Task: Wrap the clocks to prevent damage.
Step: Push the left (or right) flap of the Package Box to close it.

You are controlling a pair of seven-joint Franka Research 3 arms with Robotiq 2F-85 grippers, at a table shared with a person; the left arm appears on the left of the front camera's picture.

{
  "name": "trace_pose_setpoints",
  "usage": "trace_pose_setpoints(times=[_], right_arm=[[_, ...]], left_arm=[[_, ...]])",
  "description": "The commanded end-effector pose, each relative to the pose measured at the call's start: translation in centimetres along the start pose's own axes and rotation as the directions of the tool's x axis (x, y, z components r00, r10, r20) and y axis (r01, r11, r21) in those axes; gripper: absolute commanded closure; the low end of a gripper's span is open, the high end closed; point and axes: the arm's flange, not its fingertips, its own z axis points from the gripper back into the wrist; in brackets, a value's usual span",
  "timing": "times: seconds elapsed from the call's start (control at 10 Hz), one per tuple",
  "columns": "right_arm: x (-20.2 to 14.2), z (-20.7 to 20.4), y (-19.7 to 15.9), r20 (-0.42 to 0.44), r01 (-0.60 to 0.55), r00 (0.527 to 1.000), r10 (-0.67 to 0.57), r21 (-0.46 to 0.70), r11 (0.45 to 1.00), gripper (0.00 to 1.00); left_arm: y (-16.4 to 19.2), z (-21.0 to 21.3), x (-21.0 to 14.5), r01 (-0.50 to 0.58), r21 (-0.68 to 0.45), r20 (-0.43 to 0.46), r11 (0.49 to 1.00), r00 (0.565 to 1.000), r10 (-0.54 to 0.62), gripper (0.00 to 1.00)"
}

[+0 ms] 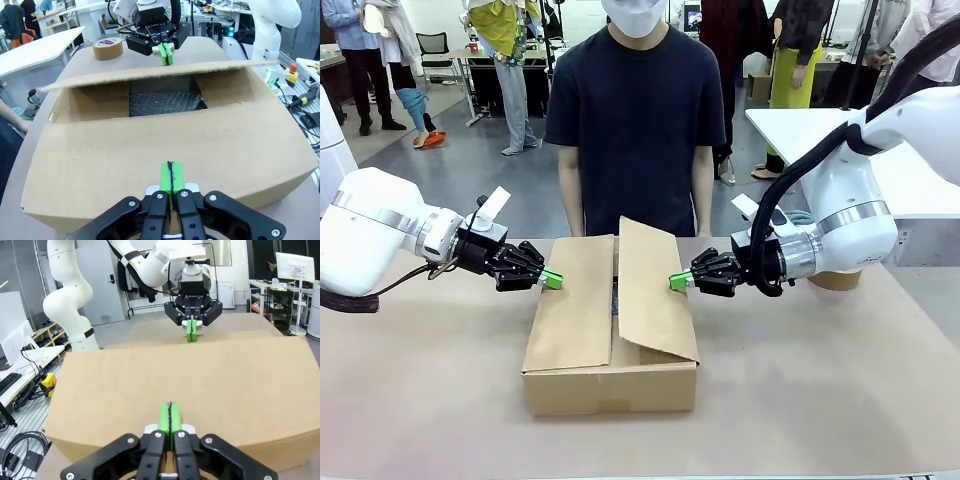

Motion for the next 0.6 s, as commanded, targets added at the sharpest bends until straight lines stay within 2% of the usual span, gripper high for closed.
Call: trace_pose_setpoints(times=[0.0, 0.3, 0.5], right_arm=[[-1.2, -0.7, -1.2, -0.009, -0.012, 1.0, 0.012, -0.042, 0.999, 0.99], [-3.4, -0.4, -2.1, -0.023, 0.032, 0.999, -0.033, -0.032, 0.999, 0.99], [-3.2, 0.6, -1.6, -0.013, -0.011, 1.0, 0.012, 0.037, 0.999, 0.99]], left_arm=[[0.1, -0.2, -0.4, -0.004, 0.001, -0.004, 1.0, 1.0, 0.004, 1.0], [0.1, -0.2, -0.4, -0.004, 0.001, -0.004, 1.0, 1.0, 0.004, 1.0], [0.1, -0.2, -0.4, -0.004, 0.001, -0.004, 1.0, 1.0, 0.004, 1.0]])
